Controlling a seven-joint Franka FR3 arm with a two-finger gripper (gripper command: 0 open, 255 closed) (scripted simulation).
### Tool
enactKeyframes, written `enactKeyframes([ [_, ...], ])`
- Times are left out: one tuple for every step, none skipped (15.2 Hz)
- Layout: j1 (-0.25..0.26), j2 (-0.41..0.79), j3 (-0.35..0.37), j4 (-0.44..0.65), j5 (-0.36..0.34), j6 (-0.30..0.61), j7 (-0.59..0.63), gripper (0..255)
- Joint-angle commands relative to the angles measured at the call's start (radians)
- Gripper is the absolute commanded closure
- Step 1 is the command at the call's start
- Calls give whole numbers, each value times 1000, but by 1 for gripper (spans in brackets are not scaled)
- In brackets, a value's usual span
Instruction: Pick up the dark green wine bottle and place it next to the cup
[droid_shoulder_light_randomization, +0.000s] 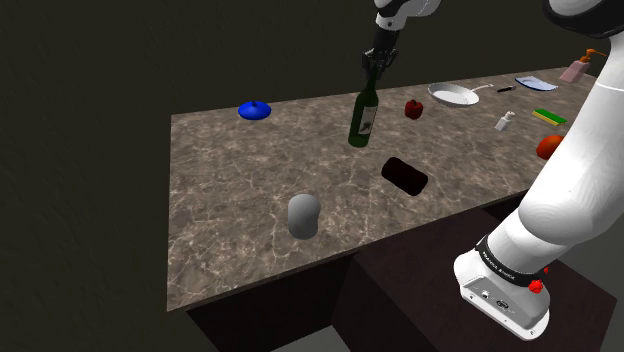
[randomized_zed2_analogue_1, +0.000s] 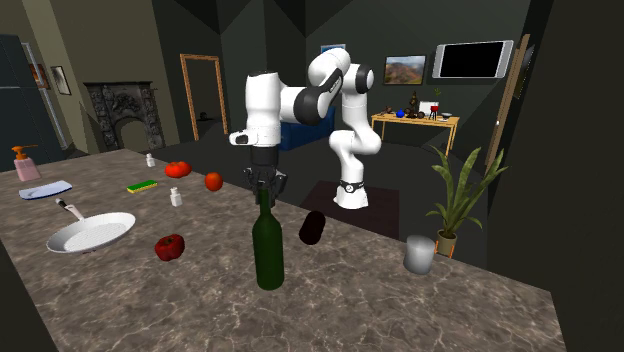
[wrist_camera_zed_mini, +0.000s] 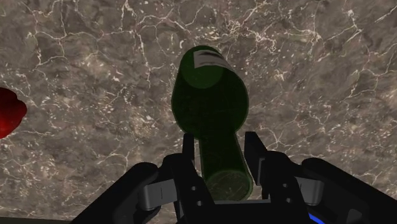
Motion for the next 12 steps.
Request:
enactKeyframes([
  [0, 0, 0, 0, 0, 0, 0, 255],
  [0, 0, 0, 0, 0, 0, 0, 255],
  [0, 0, 0, 0, 0, 0, 0, 255],
  [0, 0, 0, 0, 0, 0, 0, 255],
  [0, 0, 0, 0, 0, 0, 0, 255],
  [0, 0, 0, 0, 0, 0, 0, 255],
  [0, 0, 0, 0, 0, 0, 0, 255],
  [0, -3, 0, 10, -1, -12, 1, 255],
  [0, -5, 0, 19, -1, -25, 1, 255],
  [0, -8, -1, 30, -2, -38, 2, 255],
  [0, -10, -1, 40, -3, -50, 2, 255],
  [0, -12, -1, 51, -3, -63, 3, 255],
])
